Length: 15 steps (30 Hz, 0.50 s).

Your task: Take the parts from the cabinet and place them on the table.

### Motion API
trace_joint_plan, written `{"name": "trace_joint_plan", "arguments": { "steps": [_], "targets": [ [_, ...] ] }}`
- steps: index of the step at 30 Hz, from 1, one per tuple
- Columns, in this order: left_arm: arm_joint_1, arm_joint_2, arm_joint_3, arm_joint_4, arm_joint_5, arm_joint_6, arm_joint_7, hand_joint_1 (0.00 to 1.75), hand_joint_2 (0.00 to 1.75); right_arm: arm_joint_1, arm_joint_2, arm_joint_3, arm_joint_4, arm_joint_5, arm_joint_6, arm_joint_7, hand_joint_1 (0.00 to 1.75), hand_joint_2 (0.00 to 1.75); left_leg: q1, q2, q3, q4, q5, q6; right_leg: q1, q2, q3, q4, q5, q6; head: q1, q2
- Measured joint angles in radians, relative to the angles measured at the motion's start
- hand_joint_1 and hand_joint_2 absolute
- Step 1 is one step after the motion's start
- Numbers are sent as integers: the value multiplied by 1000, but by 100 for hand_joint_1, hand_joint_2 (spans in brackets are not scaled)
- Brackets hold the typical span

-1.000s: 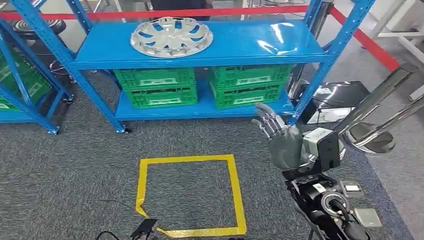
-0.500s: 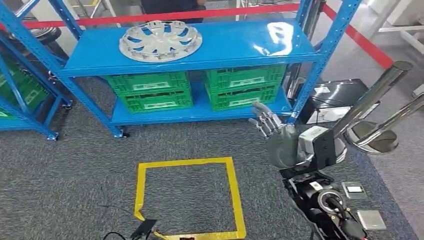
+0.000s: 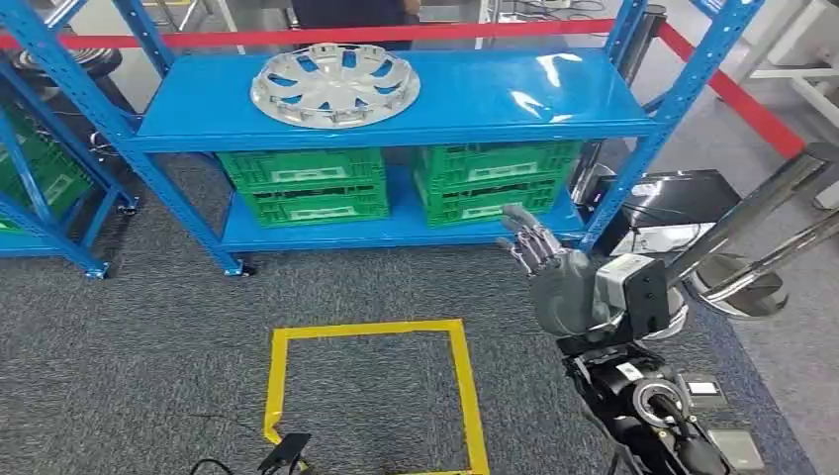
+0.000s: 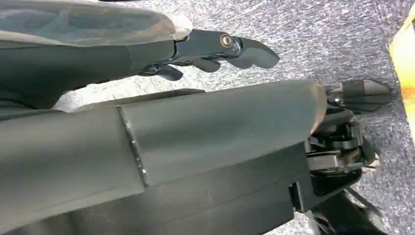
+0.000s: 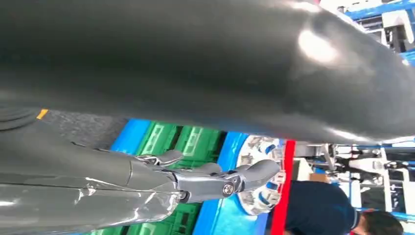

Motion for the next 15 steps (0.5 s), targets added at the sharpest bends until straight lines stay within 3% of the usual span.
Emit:
{"name": "trace_joint_plan", "arguments": {
  "steps": [1,3,5,7,9,10,13,14,15],
  "targets": [
    [0,0,0,0,0,0,0,0,0,0,0,0,0,0,0,0,0,0,0,-1,9,0,-6,-2,0,-1,20,-62,51,-2,2,0],
    [-1,-1,0,0,0,0,0,0,0,-1,0,0,0,0,2,0,0,0,0,-3,32,0,-20,-8,0,-1,95,-252,165,-10,5,0],
    [-3,-1,0,0,0,0,0,0,0,-3,0,0,1,0,2,-1,0,0,-8,-5,35,6,-31,-19,7,0,124,-319,158,-21,6,0],
    [-3,-1,0,0,0,-2,0,0,0,-3,0,0,2,0,3,0,0,0,-5,-3,37,-1,-33,-26,10,2,122,-313,154,-30,2,0],
    [-3,0,0,0,1,-3,0,0,0,-6,0,0,2,0,5,0,0,0,-4,-1,44,2,-44,-38,-1,4,137,-331,157,-43,4,0],
    [-5,0,0,0,3,-3,0,0,0,-7,0,0,2,0,6,0,0,0,-4,1,29,40,-62,-44,0,3,145,-336,156,-48,-2,0],
    [-6,-1,0,0,3,-3,0,0,0,-12,1,0,3,0,8,3,0,0,1,1,-109,283,-157,-56,1,-1,150,-336,148,-58,-15,0],
    [-4,-1,0,0,3,-3,0,0,0,-12,1,0,5,0,9,3,0,0,1,1,-150,341,-165,-59,1,-1,152,-336,144,-58,-17,0],
    [-2,-1,0,0,3,-3,0,0,0,-11,1,0,7,0,9,4,0,0,2,1,-164,338,-138,-59,1,0,158,-336,139,-58,-21,0]
  ]
}}
